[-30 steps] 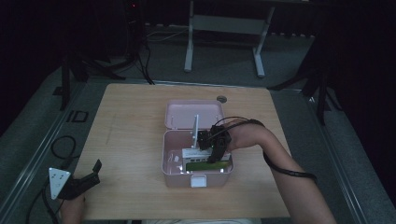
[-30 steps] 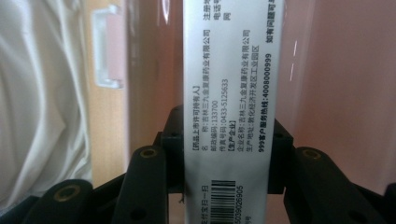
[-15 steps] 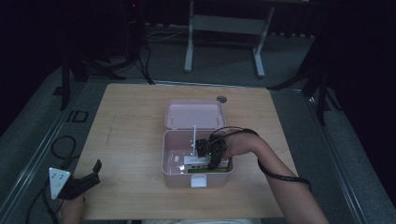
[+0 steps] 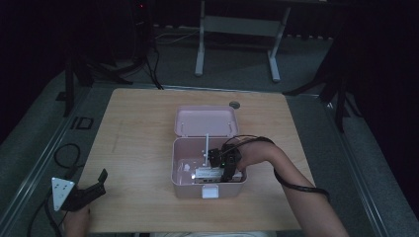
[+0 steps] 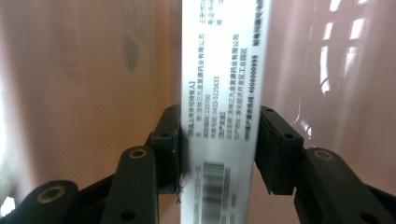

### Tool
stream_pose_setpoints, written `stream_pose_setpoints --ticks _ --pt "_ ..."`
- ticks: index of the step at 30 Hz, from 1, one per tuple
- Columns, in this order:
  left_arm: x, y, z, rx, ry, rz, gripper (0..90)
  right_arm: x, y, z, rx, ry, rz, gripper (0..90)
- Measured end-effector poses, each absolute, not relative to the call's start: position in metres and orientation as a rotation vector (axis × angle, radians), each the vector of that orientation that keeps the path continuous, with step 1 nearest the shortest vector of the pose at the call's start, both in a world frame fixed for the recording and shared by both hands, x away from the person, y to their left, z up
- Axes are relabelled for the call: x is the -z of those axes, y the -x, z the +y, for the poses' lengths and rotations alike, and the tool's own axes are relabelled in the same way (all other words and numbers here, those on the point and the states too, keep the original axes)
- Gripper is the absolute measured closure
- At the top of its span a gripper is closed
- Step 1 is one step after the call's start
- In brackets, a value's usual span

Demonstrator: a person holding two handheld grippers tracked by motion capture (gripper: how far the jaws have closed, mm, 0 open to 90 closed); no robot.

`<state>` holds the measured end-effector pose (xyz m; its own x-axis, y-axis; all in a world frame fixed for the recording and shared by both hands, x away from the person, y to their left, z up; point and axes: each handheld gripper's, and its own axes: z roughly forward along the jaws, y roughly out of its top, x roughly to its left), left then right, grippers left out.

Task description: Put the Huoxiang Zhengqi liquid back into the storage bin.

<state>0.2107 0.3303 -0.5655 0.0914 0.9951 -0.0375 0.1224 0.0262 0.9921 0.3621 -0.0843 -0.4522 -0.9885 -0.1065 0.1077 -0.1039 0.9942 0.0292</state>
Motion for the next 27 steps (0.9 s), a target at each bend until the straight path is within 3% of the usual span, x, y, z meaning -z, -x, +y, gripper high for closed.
stream_pose_setpoints --ticks 15,25,27 --pt "0.566 -0.211 0.33 -1.055 -1.314 1.242 0.3 0.389 -0.366 -0.112 0.313 -0.122 -3.098 43.9" --pt "0.565 -0.211 0.33 -1.055 -1.314 1.243 0.3 0.357 -0.379 -0.16 0.597 0.057 -3.17 33.4" --pt "0.565 -0.211 0.33 -1.054 -1.314 1.243 0.3 0.357 -0.381 -0.174 0.644 0.13 -3.179 25.8"
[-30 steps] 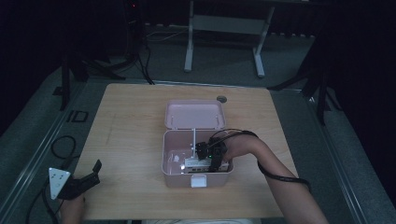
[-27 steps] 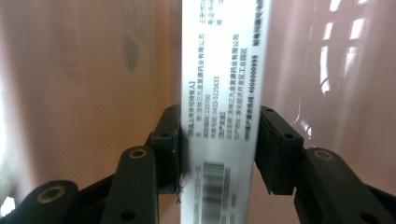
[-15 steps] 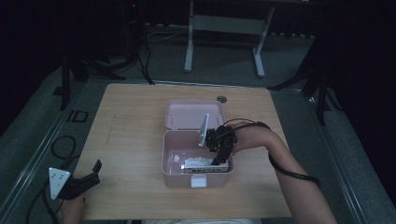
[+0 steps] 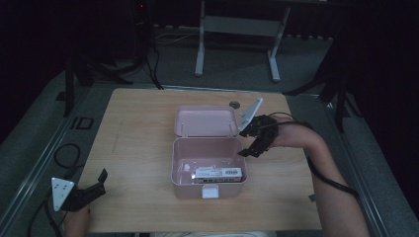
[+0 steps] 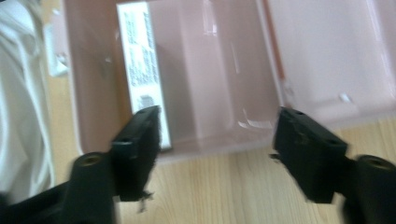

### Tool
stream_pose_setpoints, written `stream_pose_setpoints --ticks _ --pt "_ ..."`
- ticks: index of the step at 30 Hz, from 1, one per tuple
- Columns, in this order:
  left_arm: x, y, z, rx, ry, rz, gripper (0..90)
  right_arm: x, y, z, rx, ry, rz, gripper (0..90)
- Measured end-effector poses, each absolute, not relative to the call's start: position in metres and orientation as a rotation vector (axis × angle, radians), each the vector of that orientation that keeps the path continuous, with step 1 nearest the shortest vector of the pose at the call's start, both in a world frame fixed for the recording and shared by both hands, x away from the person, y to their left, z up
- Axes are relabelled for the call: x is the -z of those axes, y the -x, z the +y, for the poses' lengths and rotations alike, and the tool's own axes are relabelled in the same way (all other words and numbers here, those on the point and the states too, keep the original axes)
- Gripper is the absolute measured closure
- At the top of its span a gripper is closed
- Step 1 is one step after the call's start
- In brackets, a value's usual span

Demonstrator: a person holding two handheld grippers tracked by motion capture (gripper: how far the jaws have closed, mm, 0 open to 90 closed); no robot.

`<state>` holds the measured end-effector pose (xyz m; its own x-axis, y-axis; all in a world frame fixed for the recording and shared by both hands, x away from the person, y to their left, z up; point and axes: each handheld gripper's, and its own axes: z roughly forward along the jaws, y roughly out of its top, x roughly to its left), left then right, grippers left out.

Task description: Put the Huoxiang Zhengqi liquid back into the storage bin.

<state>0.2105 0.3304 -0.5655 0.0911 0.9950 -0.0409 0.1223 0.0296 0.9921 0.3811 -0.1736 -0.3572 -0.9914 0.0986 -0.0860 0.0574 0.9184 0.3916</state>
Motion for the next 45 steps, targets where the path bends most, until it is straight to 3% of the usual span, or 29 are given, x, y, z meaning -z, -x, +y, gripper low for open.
stream_pose_setpoints --ticks 4,11,25,33,45 --pt "0.565 -0.211 0.33 -1.055 -1.318 1.244 0.2 0.364 -0.388 -0.199 -0.662 -0.211 2.967 11.4" --pt "0.565 -0.211 0.33 -1.055 -1.316 1.245 0.3 0.399 -0.399 -0.23 -0.732 -0.259 2.889 11.2" --pt "0.566 -0.21 0.33 -1.053 -1.311 1.244 0.2 0.501 -0.416 -0.285 -0.98 -0.654 2.583 11.2" --pt "0.566 -0.21 0.33 -1.053 -1.312 1.243 0.2 0.53 -0.414 -0.323 -1.032 -0.856 2.406 11.2" --pt "0.566 -0.21 0.331 -1.05 -1.31 1.244 0.2 0.539 -0.393 -0.368 -1.107 -1.169 2.109 11.2"
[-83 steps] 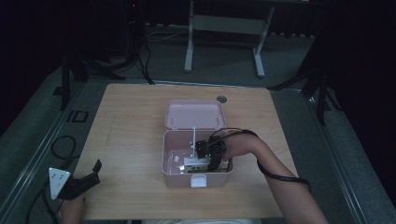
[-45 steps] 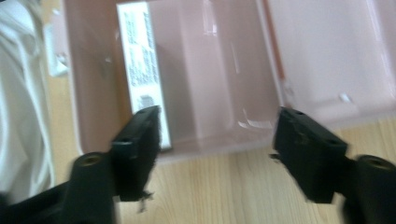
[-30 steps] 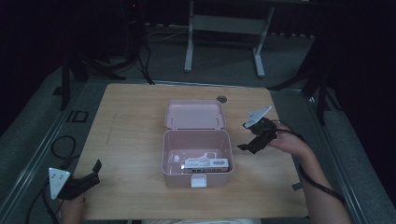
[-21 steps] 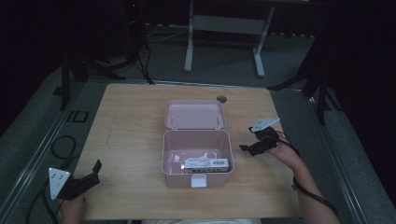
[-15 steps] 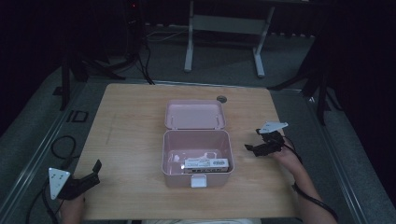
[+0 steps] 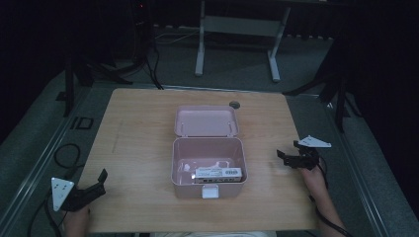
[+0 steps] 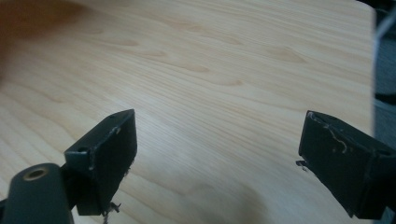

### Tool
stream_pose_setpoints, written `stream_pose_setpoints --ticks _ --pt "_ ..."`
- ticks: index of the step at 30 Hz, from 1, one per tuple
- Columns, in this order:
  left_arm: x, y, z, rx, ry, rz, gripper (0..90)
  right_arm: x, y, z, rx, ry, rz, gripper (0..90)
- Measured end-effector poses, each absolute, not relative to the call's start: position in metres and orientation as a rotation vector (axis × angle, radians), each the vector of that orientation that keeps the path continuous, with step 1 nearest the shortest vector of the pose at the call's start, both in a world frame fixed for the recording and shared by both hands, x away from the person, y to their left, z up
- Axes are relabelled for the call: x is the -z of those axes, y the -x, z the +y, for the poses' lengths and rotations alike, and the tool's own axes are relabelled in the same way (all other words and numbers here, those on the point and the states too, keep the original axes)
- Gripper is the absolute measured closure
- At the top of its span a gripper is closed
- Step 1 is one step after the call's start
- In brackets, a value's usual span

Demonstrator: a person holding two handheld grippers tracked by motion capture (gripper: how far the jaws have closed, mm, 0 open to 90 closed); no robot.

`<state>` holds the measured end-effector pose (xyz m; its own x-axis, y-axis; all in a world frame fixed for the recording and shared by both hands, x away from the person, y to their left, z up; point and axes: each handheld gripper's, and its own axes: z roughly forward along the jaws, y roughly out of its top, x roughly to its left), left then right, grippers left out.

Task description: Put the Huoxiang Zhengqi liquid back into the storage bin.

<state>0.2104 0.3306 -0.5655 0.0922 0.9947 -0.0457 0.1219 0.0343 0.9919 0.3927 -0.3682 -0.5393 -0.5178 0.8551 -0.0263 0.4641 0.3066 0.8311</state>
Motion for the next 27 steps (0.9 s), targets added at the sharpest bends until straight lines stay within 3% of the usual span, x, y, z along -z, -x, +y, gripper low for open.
stream_pose_setpoints --ticks 12,27 --pt "0.565 -0.211 0.331 -1.048 -1.312 1.243 0.2 0.55 -0.376 -0.395 -1.216 -1.459 1.878 11.3" --pt "0.566 -0.21 0.331 -1.045 -1.308 1.244 0.3 0.554 -0.379 -0.397 -1.214 -1.514 1.889 13.4"
